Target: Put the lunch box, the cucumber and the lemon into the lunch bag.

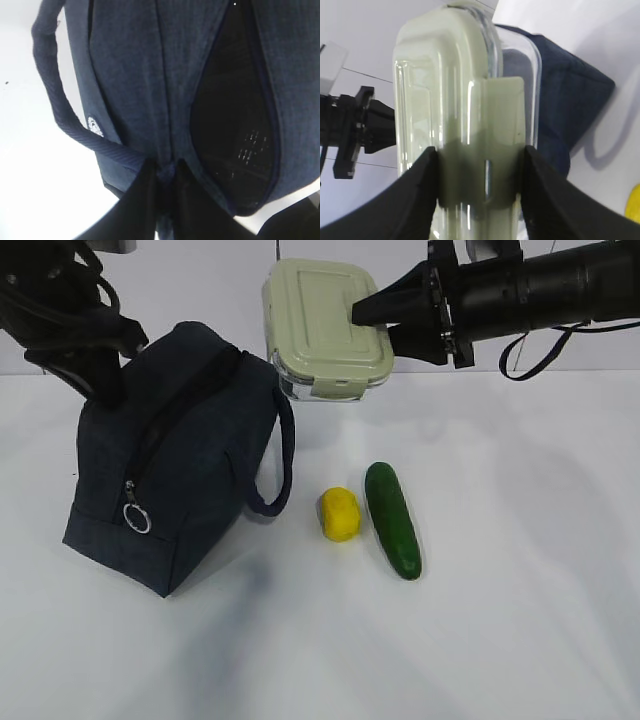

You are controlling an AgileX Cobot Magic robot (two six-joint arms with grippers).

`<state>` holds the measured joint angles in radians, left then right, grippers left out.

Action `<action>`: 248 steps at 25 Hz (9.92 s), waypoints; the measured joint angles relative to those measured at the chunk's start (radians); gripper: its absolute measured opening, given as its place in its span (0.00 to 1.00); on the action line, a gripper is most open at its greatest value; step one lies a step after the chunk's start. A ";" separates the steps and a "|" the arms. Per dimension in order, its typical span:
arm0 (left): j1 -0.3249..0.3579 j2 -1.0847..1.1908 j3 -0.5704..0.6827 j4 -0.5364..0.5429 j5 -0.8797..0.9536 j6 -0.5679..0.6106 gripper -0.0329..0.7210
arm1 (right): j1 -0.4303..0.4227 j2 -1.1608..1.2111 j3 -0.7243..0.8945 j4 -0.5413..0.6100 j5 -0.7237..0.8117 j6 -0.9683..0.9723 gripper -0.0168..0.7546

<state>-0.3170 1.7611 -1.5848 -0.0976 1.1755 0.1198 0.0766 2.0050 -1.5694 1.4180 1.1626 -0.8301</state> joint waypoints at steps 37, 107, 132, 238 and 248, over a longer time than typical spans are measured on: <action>-0.047 0.002 0.000 -0.067 -0.099 -0.070 0.07 | 0.112 0.157 -0.010 -0.119 0.005 0.005 0.49; -0.139 0.135 -0.009 -0.190 -0.113 -0.074 0.07 | 0.261 0.408 -0.100 0.164 -0.207 -0.162 0.54; -0.139 0.135 -0.009 -0.180 -0.115 -0.074 0.07 | 0.004 0.180 -0.104 -0.568 -0.076 0.306 0.54; -0.139 0.141 -0.084 -0.202 -0.034 -0.060 0.07 | 0.146 0.467 -0.225 0.196 0.006 -0.039 0.78; -0.139 0.141 -0.084 -0.170 -0.034 -0.060 0.07 | 0.048 0.316 -0.225 -0.138 0.013 0.097 0.78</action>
<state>-0.4558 1.9025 -1.6691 -0.2680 1.1419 0.0599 0.1244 2.3208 -1.7949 1.2797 1.1759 -0.7332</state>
